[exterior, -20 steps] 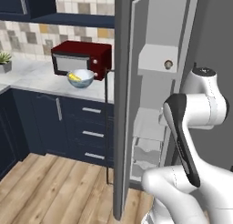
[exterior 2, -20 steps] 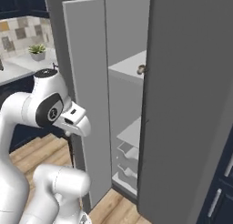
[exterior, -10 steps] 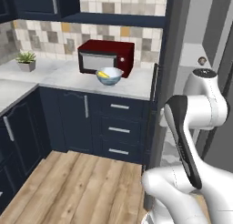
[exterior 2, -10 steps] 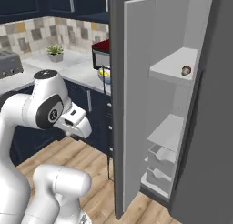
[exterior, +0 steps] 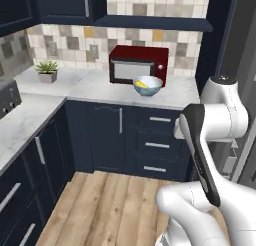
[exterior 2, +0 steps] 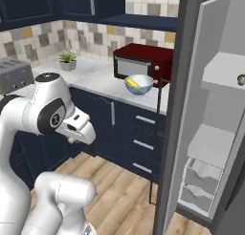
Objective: Take the mushroom, corn, and mushroom from the freezer and place them in the bowl on the counter.
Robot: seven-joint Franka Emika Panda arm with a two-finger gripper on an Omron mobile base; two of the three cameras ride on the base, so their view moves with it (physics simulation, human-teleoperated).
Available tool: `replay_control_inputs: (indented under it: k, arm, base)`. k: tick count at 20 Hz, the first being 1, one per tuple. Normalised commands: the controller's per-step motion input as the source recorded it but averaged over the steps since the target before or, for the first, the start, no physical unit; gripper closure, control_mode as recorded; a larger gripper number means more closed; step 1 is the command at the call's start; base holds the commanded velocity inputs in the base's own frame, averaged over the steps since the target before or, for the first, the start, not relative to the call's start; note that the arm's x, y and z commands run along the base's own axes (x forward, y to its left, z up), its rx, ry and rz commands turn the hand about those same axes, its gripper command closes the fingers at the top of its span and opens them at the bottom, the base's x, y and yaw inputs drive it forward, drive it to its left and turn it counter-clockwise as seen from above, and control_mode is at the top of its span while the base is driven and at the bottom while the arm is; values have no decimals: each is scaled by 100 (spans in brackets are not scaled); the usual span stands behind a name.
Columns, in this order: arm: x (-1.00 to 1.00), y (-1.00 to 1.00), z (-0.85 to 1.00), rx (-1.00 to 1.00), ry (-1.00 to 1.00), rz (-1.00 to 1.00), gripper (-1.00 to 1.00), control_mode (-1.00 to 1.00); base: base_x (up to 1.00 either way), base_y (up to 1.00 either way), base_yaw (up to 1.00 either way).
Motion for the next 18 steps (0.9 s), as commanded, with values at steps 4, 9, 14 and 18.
replay_control_inputs:
  k: [4, 9, 14, 18]
  arm:
    - [0, 0, 0, 0, 0, 0, 100, 100]
    - [0, 0, 0, 0, 0, 0, 100, 100]
    - [0, 0, 0, 0, 0, 0, 100, 100]
    - [0, 0, 0, 0, 0, 0, 100, 100]
  base:
    - [33, 36, -44]
    - [41, 61, -34]
    - [64, 65, -5]
    - [97, 20, -6]
